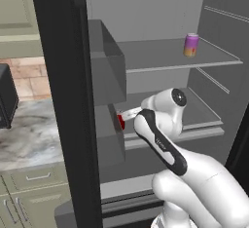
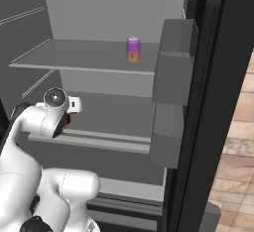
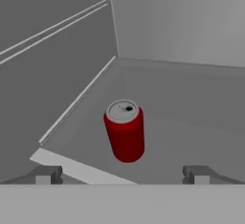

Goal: Open the fridge, grab two sodas, and place both sodas inside the bowl with ice on the dining counter.

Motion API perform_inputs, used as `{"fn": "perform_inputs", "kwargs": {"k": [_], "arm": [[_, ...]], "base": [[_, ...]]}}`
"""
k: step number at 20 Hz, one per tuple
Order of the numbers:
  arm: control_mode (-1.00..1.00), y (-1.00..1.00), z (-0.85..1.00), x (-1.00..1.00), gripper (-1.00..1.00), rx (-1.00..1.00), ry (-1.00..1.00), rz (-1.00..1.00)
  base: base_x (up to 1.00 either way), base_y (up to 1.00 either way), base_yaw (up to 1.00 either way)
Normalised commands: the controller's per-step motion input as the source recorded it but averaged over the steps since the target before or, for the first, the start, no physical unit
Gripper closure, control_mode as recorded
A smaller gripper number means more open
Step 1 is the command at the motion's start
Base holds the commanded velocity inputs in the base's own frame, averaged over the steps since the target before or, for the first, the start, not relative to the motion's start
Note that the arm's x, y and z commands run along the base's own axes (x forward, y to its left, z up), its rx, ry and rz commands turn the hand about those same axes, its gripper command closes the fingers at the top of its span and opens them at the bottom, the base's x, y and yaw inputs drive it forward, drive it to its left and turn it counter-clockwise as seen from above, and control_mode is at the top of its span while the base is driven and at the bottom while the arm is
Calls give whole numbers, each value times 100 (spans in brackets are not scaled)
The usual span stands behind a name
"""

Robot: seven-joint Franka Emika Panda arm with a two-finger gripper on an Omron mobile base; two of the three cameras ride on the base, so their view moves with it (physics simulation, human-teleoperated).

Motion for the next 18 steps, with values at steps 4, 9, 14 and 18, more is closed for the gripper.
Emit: {"fn": "perform_inputs", "kwargs": {"k": [4, 9, 14, 18], "arm": [[-100, 14, -1, 22, -100, -6, 4, -1], [-100, 7, -4, 19, -100, -5, 3, 0], [-100, 6, -4, 23, -100, -5, 2, 0], [-100, 19, -10, 27, -100, -6, 1, -1]], "base": [[0, 0, 0], [0, 0, 0], [0, 0, 0], [0, 0, 0]]}}
